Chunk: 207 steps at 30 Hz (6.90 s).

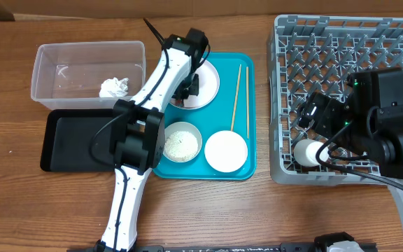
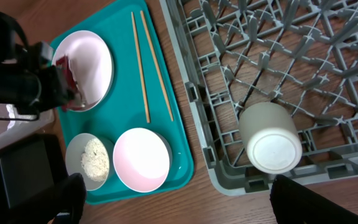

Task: Sort waste into correct bins and load items into the dishwasher
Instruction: 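Grasp the red wrapper on the plate with the left gripper, then drop the red wrapper into the clear bin with the left gripper, then grasp the grey bowl of rice with the left gripper, then tip the grey bowl over the black tray to pour out the rice, then set the empty grey bowl back on the blue tray and release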

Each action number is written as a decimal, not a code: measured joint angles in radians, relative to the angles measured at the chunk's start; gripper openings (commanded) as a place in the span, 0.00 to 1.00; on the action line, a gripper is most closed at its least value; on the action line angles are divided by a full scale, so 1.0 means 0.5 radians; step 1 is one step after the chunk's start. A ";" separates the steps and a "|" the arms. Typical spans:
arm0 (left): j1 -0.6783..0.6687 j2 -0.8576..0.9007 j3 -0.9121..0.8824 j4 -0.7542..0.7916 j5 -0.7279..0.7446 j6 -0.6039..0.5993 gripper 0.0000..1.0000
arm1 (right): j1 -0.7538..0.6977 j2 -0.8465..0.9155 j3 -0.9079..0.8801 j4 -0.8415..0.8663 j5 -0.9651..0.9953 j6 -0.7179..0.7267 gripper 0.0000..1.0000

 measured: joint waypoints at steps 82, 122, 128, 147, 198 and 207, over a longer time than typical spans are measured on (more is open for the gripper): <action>-0.317 -1.110 -1.735 0.868 0.523 -0.340 0.04 | 0.000 0.094 0.000 -0.058 -0.002 -0.006 0.97; 1.035 -1.696 -1.871 0.466 1.820 0.711 0.04 | 0.000 0.094 0.000 -0.108 0.000 -0.005 0.96; 1.422 -1.683 -2.214 0.829 2.242 0.864 0.04 | 0.000 0.094 0.000 -0.108 0.000 -0.005 0.96; 1.878 -1.537 -2.348 0.940 3.367 1.317 0.04 | 0.000 0.094 0.000 -0.108 -0.001 -0.005 0.96; -0.352 -1.646 -1.878 0.830 0.909 0.270 0.04 | 0.000 0.094 0.000 -0.065 0.000 -0.005 0.97; -0.655 -1.596 -1.879 0.832 0.130 0.050 0.04 | 0.000 0.094 0.000 -0.066 -0.001 -0.005 0.97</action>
